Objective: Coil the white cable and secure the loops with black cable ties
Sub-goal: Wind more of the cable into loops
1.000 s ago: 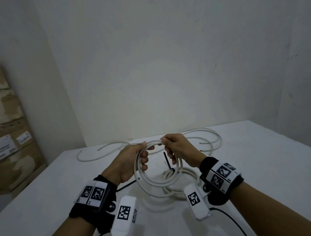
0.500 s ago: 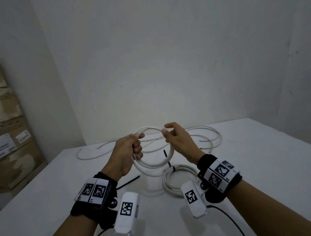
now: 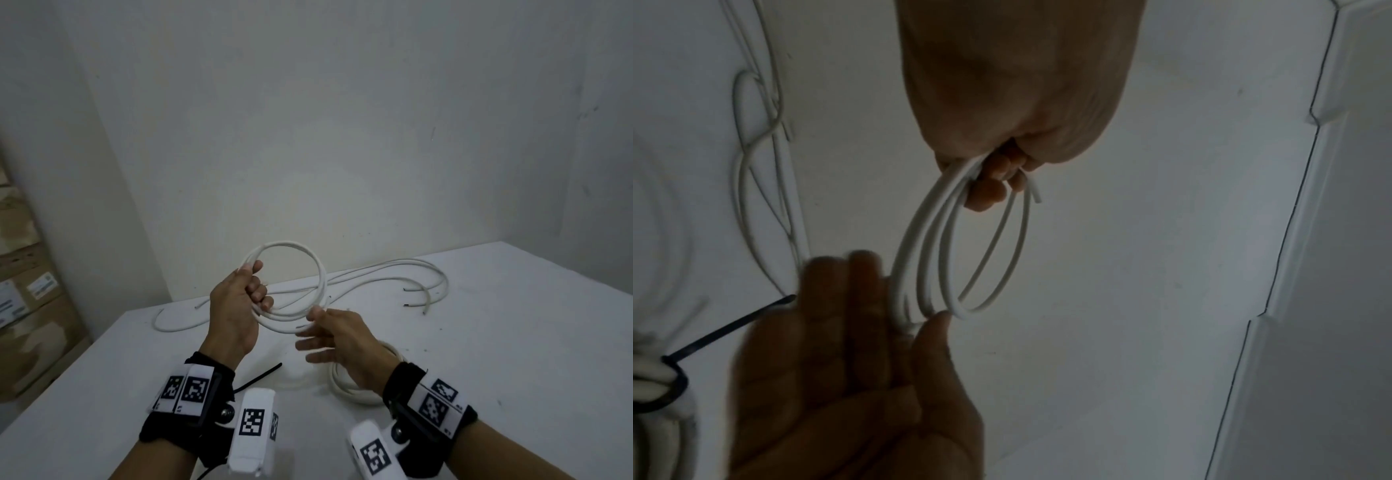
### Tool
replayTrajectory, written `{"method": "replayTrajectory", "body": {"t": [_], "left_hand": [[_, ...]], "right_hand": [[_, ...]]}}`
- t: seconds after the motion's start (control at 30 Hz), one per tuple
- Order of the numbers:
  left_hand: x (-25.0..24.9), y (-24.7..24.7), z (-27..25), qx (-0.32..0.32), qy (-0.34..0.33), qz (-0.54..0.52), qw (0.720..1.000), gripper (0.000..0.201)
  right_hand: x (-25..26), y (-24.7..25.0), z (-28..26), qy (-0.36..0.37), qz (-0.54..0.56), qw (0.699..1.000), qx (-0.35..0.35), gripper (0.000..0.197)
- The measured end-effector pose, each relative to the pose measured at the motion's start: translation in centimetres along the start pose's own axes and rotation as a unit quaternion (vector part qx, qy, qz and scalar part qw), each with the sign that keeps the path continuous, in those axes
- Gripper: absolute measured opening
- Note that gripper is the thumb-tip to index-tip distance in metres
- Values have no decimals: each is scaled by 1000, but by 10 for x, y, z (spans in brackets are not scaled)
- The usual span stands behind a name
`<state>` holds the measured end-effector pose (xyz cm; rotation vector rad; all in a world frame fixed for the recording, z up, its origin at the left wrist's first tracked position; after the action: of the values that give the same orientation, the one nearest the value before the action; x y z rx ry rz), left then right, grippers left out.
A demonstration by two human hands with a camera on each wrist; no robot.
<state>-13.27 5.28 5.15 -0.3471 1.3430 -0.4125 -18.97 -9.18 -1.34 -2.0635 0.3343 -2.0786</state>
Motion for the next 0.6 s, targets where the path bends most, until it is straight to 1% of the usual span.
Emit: {"method": "replayTrajectory", "body": {"t": [0.1, 0.17, 0.3, 0.4, 0.5, 0.6], "left_hand": [[3, 5, -3, 3, 14, 1, 1000, 20], [3, 10, -5, 9, 23, 10, 1000, 19], [2, 15, -8, 30, 47, 58, 997, 20], [-2, 18, -10, 36, 37, 99, 994, 21], [-6, 21, -10, 41, 24, 117, 992, 21], [-7, 23, -9, 45, 31, 108, 993, 20]], "right_hand": [[9, -3, 2, 13, 76, 997, -15, 25], [13, -5, 2, 21, 113, 993, -19, 25], [16, -4, 2, 36, 146, 988, -46, 28], [19, 1, 1, 54, 145, 986, -56, 27], [23, 5, 0, 66, 107, 991, -39, 28], [25, 7, 2, 82, 59, 995, -14, 28]]}}
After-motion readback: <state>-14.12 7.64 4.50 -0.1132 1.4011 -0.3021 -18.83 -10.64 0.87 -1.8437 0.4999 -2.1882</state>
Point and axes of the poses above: each hand's wrist, its own z-axis towards the middle knuckle, its own y-axis out of the back of the hand, x = y × z, the point moved 5 cm from there along z, towards the middle knuckle, and after that the axes turned 1 degree about z, right-handed, at the moved point
